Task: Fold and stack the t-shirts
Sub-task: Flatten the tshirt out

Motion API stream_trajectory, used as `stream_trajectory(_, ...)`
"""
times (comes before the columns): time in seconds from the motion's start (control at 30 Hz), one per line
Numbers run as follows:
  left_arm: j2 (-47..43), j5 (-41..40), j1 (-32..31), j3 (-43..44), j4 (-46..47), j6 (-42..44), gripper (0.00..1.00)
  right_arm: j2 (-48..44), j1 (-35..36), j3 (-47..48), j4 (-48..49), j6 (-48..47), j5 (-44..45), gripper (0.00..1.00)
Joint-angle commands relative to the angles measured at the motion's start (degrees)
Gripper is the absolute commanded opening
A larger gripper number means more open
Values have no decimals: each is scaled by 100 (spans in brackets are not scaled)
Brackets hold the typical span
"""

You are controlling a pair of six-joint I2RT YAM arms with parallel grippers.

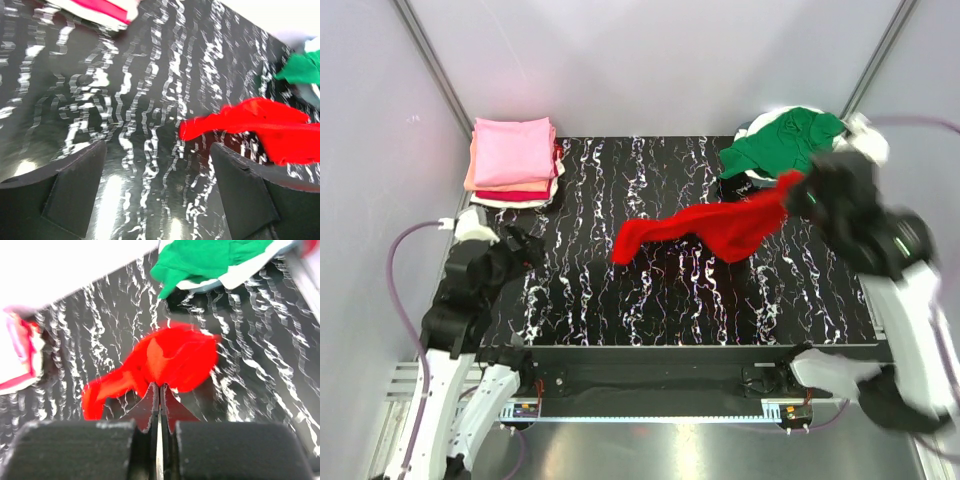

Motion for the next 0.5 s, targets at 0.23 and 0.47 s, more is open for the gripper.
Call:
stream_trajectory(0.23, 1727, 995, -737, -546, 1867, -205, 90, -2026, 166, -3453, -294, 1209, -104, 0)
stream_trajectory(0.47, 3487, 863, -1836, -617, 2562, -687, 94, -2159, 166, -4176, -153, 1245, -464, 0)
